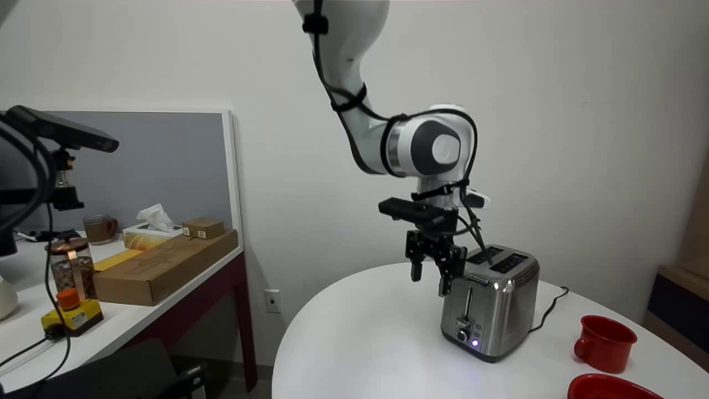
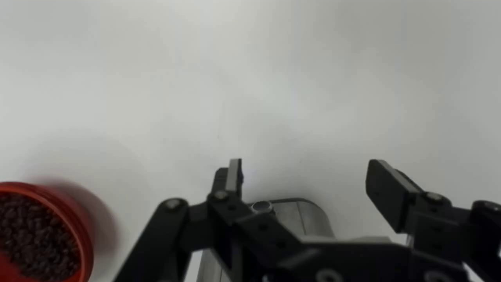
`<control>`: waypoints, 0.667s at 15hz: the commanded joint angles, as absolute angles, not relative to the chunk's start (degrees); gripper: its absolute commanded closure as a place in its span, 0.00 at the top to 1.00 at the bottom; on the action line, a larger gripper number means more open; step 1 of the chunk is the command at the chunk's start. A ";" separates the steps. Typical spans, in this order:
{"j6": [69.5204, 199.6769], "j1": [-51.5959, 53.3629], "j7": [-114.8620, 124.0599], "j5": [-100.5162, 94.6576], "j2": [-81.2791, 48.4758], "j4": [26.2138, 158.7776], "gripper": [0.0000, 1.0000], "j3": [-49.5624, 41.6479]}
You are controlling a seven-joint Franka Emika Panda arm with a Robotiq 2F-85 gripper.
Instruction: Push down on the slider on the toaster.
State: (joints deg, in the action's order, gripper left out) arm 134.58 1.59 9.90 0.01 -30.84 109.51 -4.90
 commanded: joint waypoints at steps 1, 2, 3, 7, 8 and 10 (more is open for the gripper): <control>121.05 -1.04 5.85 4.22 -17.40 116.71 1.00 -1.90; 118.48 -1.22 5.20 4.91 -14.01 118.45 1.00 -1.63; 116.23 -1.33 3.99 5.18 -10.60 120.11 1.00 -1.51; 115.16 -0.76 -0.11 2.75 3.56 129.03 1.00 -1.66; 115.99 -0.66 -1.92 2.02 6.94 131.54 1.00 -1.61; 114.80 -0.67 -0.40 2.34 2.43 127.07 1.00 -1.70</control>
